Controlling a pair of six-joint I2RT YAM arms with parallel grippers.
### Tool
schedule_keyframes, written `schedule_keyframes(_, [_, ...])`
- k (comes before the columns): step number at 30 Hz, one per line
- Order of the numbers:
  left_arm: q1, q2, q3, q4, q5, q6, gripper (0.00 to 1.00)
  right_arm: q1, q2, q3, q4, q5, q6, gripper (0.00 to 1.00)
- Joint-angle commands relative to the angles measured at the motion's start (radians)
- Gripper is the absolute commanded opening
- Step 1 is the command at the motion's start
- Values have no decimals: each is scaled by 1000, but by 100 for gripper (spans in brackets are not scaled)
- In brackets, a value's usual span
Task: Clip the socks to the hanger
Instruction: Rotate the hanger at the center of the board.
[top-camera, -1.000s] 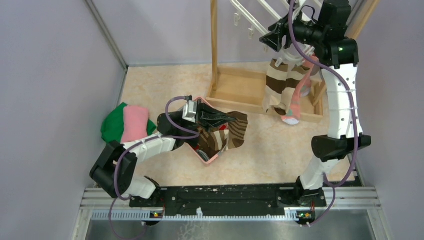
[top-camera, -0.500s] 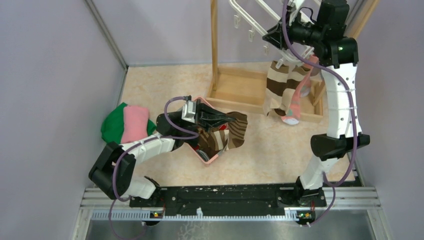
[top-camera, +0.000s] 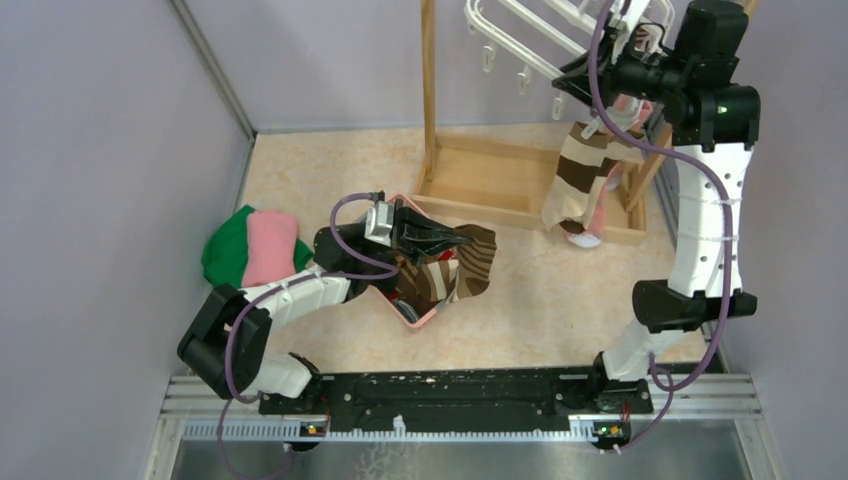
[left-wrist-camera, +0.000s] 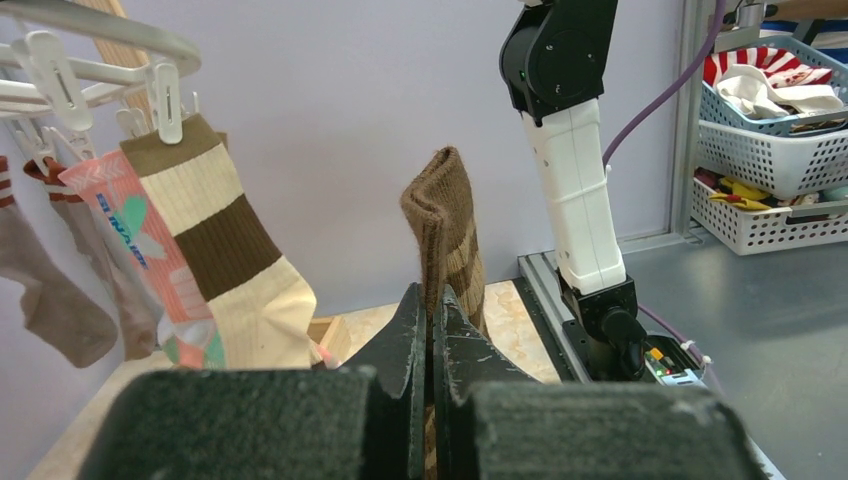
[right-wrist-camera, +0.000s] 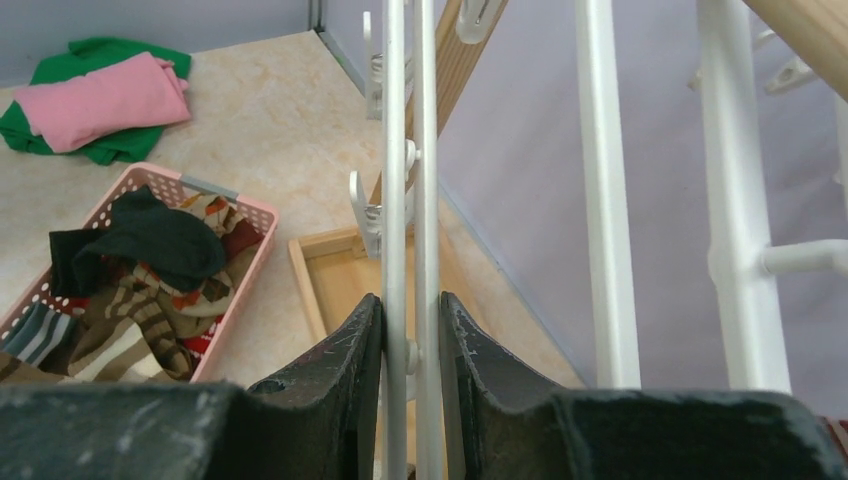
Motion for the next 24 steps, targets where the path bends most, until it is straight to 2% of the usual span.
schedule_keyframes(1, [-6, -34, 1, 32, 8, 13, 0, -58, -72, 3, -36, -135, -48, 21])
schedule_keyframes(6, [-8, -25, 8, 33, 11, 9, 0, -78, -86, 0, -70, -120, -90, 27])
schedule_keyframes(10, [-9, -23, 11, 34, 11, 9, 0, -139, -106, -19, -64, -81, -92, 32])
schedule_keyframes(15, [-11, -16, 18, 35, 12, 11, 0, -222, -168, -98, 5, -66, -58, 46])
schedule_keyframes(18, [-11, -11, 23, 34, 15, 10, 0, -268, -198, -149, 49, -69, -33, 51])
schedule_keyframes(24, [-11, -2, 24, 44, 19, 11, 0, -335, -249, -211, 74, -120, -1, 53])
